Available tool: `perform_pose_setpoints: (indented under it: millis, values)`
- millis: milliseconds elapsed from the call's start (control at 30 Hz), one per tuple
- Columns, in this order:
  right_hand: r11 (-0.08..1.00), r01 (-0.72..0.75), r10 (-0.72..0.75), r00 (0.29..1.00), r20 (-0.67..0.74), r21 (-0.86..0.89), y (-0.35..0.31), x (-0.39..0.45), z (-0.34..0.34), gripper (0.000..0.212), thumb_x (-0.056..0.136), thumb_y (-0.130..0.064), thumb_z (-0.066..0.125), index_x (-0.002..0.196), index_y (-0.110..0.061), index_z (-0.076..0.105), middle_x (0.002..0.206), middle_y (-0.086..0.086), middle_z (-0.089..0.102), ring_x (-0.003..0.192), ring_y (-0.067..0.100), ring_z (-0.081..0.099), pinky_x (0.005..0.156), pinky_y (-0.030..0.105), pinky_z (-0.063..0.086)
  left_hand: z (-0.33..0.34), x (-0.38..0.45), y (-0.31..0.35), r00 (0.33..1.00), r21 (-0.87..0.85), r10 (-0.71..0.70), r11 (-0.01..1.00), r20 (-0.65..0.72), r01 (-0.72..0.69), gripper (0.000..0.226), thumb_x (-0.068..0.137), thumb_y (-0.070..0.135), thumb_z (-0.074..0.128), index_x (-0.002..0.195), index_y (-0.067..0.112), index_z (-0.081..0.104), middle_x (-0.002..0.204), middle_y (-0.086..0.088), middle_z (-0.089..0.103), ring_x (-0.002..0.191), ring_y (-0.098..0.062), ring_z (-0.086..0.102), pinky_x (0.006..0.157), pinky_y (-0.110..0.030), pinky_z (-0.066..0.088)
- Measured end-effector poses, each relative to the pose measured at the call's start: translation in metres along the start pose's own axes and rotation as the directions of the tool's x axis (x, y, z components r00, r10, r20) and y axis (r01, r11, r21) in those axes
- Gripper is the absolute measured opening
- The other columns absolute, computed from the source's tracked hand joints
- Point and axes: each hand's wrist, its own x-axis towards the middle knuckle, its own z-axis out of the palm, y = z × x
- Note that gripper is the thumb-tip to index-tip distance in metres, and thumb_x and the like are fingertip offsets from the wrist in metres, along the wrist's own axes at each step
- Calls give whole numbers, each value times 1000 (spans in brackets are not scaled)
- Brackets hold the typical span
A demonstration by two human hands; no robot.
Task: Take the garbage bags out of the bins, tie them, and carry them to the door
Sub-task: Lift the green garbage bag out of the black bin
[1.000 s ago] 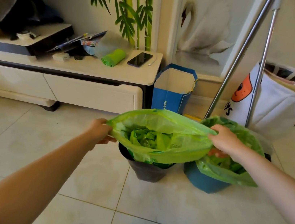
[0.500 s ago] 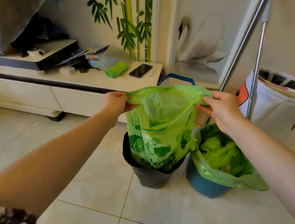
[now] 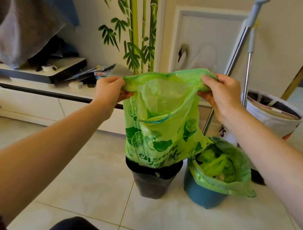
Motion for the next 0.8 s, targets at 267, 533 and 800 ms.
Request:
perform_pose_setpoints:
  millis: [267,533,800]
  values:
    - [999,49,-49,999,-14,-15,-32,-32,-11,12,83,-7,66,72,-12,64,72,8,64,61,15,66,62,31,58,-4,-43,28,999,24,41,999,29,-42,21,88,-2,46,81,9,63,66,-9,62,47,-13,63,59,-24,58]
    - [995,13,-13,1000,2,-99,-27,-68,-31,10,80,-10,68,71,-10,67,71,11,62,56,16,63,54,27,55,-15,-78,13,996,77,-53,996,71,48,15,85,-3,47,81,4,60,46,-4,61,41,-14,59,57,-27,56]
    - [881,-129,195,975,102,-456,40,-100,-45,13,83,-8,65,74,2,64,63,11,60,45,7,60,42,15,46,-32,-91,-71,970,243,-242,942,20,230,17,88,-1,48,75,5,58,64,-15,60,35,-12,60,43,-21,54]
